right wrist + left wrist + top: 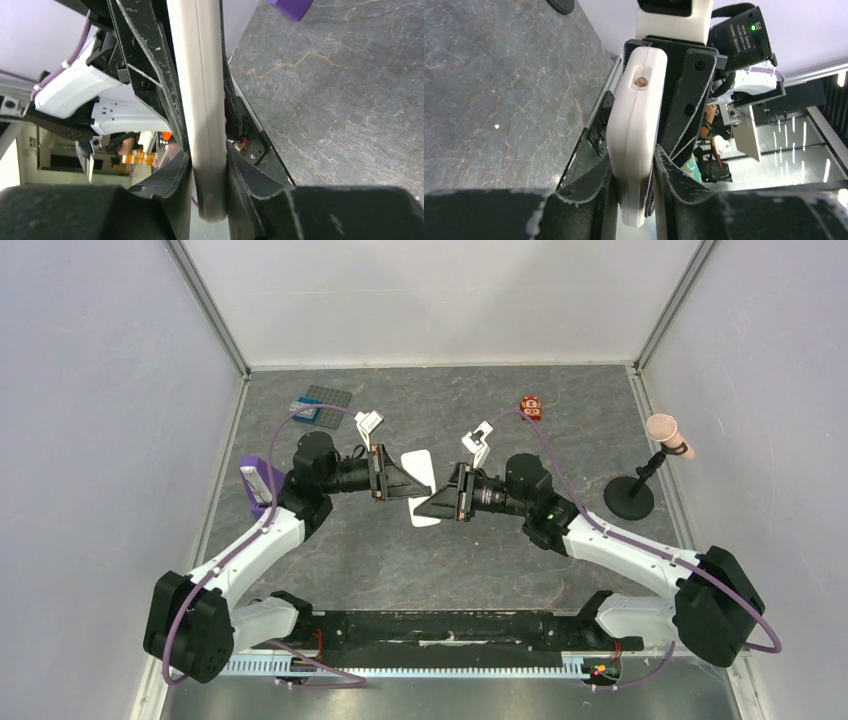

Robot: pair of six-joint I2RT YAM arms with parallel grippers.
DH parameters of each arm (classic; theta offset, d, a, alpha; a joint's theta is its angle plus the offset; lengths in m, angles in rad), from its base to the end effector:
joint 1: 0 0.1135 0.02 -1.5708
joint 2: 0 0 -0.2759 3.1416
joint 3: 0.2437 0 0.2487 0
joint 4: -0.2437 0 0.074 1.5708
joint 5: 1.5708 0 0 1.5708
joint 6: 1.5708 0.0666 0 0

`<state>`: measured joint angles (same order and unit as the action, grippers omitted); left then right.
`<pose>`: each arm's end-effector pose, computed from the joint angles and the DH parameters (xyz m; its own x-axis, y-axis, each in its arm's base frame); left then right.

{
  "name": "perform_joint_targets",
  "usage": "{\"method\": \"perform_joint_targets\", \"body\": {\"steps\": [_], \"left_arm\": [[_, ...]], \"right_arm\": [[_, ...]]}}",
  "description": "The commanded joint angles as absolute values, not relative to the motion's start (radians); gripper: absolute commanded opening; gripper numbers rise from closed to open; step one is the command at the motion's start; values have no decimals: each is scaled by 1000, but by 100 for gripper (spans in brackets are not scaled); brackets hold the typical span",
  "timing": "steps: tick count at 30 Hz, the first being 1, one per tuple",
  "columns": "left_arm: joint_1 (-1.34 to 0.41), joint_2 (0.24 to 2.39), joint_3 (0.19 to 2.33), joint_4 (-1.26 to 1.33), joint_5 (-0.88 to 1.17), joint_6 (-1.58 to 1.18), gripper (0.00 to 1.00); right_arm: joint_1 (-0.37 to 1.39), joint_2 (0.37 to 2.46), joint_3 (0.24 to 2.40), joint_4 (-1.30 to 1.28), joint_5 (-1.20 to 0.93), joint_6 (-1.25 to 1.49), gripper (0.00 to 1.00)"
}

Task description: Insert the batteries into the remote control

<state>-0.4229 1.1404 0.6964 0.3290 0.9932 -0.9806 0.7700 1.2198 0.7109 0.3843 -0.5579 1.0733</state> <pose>0.2126 -0.1569 0.3021 -0.8749 -0.1037 -0.4730 0.4601 0.1261 -0.8788 0.1870 0.2304 0.2912 -0.8930 0.1726 -0.4157 -0.3834 0.1922 0.9034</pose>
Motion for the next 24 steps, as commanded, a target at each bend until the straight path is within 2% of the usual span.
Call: {"method": "perform_joint_targets", "body": {"steps": [1,9,16,19,24], "left_arm": [[-433,1141,706,404,955,-1038,2],[-420,1167,714,366,937,-1036,2],[-382,1189,710,374,880,-1086,2],[-376,1195,697,422,863,-1136,2],[-369,1196,683,472,838,-1224,2]], "right_arm": [[740,1230,691,394,-357,1160,31],[735,1207,701,434,-369,1151,57],[729,1170,688,439,-386,1144,73],[725,1155,673,459,-387,1148,79],[726,1156,642,506,-405,1171,80]]}}
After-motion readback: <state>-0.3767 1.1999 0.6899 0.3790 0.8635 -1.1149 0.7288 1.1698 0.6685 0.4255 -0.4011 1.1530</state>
